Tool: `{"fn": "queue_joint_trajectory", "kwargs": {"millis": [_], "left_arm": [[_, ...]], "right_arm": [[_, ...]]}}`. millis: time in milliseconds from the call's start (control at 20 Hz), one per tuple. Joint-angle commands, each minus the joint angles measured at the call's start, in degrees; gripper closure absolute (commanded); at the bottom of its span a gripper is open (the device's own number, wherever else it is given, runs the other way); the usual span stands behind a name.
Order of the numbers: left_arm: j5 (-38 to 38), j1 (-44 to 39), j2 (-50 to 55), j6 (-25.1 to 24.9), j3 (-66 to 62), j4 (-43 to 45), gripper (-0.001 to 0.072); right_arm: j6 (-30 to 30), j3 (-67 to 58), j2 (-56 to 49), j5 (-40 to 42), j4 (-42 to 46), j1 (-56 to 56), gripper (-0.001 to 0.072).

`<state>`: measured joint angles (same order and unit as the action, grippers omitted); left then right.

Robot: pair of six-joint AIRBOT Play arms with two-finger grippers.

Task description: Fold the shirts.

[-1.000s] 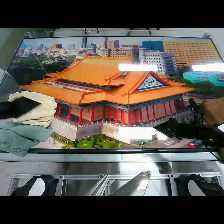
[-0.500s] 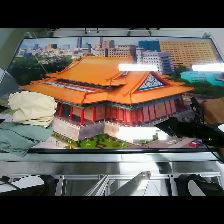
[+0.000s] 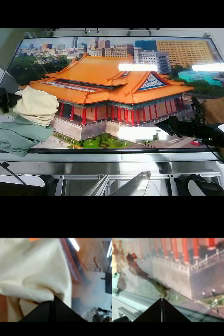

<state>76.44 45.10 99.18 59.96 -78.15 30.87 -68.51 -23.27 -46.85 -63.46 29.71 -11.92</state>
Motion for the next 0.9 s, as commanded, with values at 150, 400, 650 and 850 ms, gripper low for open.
{"fn": "queue_joint_trajectory", "kwargs": {"millis": [150,400,650,850], "left_arm": [[17.35,-17.77,-8.92,1.36,-14.05,-26.29,0.0685],[16.24,-39.30,-13.60,4.42,-28.02,-25.75,0.0685],[12.92,-53.57,-13.49,6.21,-26.45,-18.32,0.0684],[11.50,-58.05,-13.49,6.58,-18.69,-5.35,-0.0005]], "right_arm": [[-0.02,0.00,0.04,0.00,-0.04,0.00,0.0690],[-0.02,0.00,0.04,-2.05,0.00,-0.04,0.0690],[2.45,0.00,0.04,-2.54,0.04,-0.61,0.0688],[2.60,-0.24,0.07,-6.08,0.00,-2.97,0.0093]]}}
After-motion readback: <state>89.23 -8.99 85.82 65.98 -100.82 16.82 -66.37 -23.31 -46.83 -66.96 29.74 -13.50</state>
